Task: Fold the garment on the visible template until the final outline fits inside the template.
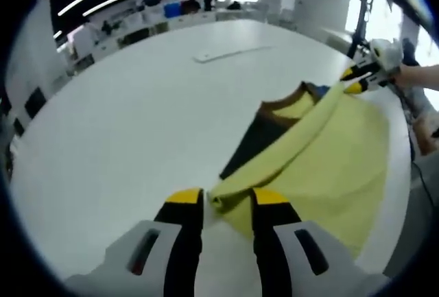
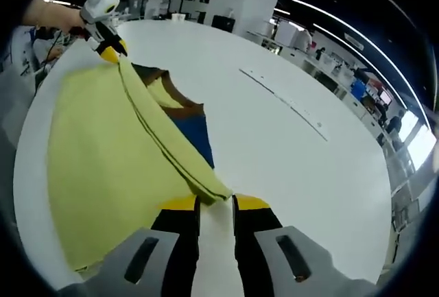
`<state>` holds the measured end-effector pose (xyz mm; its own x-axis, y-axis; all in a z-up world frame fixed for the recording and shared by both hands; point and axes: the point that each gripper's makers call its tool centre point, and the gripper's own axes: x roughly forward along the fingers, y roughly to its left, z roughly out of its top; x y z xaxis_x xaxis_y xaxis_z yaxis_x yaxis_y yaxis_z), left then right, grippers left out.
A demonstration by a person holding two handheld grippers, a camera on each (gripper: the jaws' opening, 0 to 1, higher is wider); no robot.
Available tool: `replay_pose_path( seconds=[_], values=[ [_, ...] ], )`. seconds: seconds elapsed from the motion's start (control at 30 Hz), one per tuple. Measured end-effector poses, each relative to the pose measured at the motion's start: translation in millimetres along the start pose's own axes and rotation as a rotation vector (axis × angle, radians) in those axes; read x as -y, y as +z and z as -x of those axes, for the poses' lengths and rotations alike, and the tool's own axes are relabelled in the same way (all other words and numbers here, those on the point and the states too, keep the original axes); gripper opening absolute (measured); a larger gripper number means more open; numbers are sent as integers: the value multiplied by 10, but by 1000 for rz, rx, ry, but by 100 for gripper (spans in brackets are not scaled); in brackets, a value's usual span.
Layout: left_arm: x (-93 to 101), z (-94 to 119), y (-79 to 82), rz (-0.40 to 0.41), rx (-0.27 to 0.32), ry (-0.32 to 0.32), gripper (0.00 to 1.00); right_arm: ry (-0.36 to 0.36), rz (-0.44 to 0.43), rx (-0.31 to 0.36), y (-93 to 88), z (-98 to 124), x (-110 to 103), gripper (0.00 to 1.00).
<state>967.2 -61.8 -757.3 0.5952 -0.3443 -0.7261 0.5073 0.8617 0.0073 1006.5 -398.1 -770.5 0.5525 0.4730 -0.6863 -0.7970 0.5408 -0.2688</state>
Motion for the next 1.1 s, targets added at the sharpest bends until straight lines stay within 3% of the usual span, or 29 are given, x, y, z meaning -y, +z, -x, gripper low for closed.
replay_pose_path(
  seconds=[0.47,1.1],
  values=[
    [-104,-129,105,9,4,-10,20,-2,2,20,94,-100,111,11],
    [-284,-297,135,22,-8,0,20,3,-41,26,100,-211,213,17]
  ],
)
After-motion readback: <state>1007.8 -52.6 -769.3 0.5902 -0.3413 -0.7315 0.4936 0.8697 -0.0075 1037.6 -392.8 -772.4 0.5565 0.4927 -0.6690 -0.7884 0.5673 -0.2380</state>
